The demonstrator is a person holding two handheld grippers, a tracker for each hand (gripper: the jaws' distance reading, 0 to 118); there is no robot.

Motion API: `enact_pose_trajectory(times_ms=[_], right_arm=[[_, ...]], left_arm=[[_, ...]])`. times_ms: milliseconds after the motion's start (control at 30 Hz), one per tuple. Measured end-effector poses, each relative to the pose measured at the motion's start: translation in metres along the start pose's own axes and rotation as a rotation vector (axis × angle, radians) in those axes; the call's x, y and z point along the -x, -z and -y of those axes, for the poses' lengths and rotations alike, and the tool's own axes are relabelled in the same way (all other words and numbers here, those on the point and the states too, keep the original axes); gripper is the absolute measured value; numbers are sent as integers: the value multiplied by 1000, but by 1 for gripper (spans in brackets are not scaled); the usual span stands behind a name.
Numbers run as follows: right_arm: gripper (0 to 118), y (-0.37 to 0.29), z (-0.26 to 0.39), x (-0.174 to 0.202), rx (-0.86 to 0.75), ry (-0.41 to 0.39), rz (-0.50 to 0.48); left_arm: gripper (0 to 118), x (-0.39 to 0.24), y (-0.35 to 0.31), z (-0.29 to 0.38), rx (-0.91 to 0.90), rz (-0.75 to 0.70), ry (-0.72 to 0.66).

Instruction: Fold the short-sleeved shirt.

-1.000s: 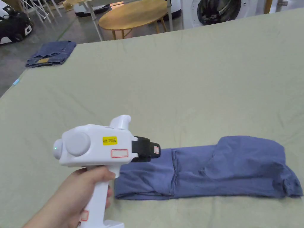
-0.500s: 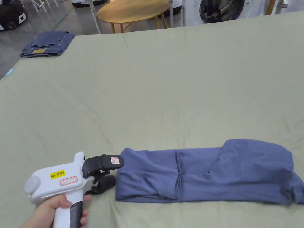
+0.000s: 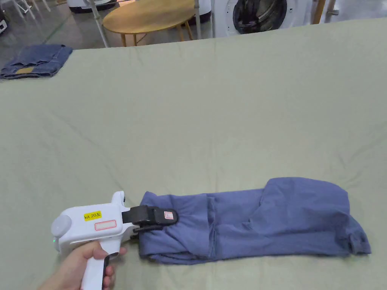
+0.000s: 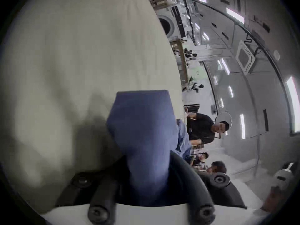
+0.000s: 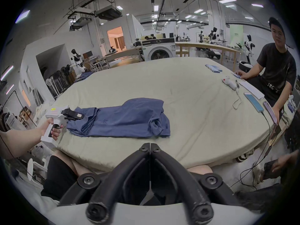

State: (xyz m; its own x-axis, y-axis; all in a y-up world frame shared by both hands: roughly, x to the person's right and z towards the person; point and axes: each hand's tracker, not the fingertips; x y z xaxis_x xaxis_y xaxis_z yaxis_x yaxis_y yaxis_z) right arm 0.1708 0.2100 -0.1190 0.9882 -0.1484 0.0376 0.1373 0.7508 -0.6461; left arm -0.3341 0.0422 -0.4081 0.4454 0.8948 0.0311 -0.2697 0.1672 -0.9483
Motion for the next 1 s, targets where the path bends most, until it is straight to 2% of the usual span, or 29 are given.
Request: enact_pose_trajectory(times_ms=[233,300,500,600,800,933,1000], right_arm=[[0,-4,1,-1,-14,17,-17],[0,-5,1,1,-26,19,-35],[0,-7,7,1,-45,25,-68],[0,-5,11,-5,-41,36,-79],[0,-9,17,-18,-52,65,-83],[0,-16,19,-28,-73,71,-67],[0,-20,21,-34,-83,73,-54]], left_arm=[[7,-52,-66,-2,-47,-31,58],[7,-64,-90,-3,-61,-115,86],[7,-86,-129,-1,-55,-400,45],[7,-119,-109,5,-22,-489,95],[7,-194,-11,25,77,-702,234],[7,-207,60,33,135,-757,321],[7,-195,87,27,139,-781,295]])
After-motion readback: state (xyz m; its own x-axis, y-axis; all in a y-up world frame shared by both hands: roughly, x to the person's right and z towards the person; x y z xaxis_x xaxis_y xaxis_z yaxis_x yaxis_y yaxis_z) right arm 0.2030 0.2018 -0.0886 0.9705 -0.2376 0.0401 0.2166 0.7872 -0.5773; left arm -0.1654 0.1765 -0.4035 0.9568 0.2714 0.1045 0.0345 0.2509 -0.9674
